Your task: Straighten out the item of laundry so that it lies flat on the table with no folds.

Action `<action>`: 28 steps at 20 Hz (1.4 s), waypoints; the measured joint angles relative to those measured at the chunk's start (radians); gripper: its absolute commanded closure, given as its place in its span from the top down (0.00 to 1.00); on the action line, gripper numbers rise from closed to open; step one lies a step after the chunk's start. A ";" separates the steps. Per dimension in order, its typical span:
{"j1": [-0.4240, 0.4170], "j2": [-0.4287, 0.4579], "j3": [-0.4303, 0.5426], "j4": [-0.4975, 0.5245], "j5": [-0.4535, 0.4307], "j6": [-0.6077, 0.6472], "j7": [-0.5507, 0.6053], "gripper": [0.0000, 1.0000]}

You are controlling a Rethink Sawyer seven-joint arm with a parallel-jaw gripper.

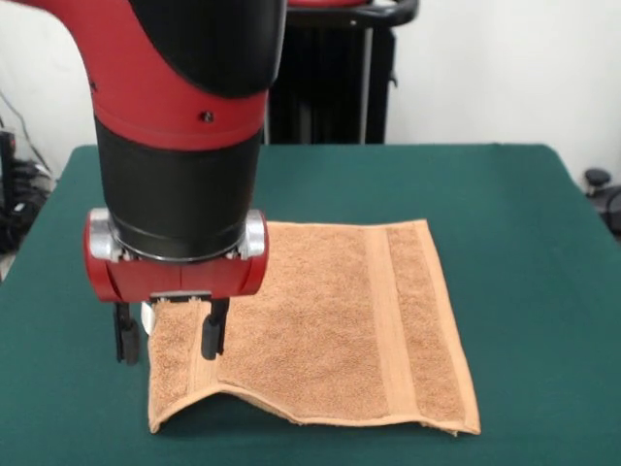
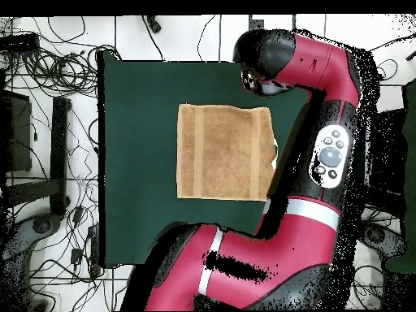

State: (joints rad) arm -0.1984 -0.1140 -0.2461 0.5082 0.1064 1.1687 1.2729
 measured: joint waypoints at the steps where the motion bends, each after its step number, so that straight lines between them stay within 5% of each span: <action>1: 0.000 0.006 0.000 0.000 0.000 -0.002 0.000 1.00; 28: 0.038 0.050 -0.002 -0.023 0.002 -0.005 0.060 1.00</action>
State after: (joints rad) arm -0.1604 -0.0642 -0.2480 0.4851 0.1083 1.1636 1.3329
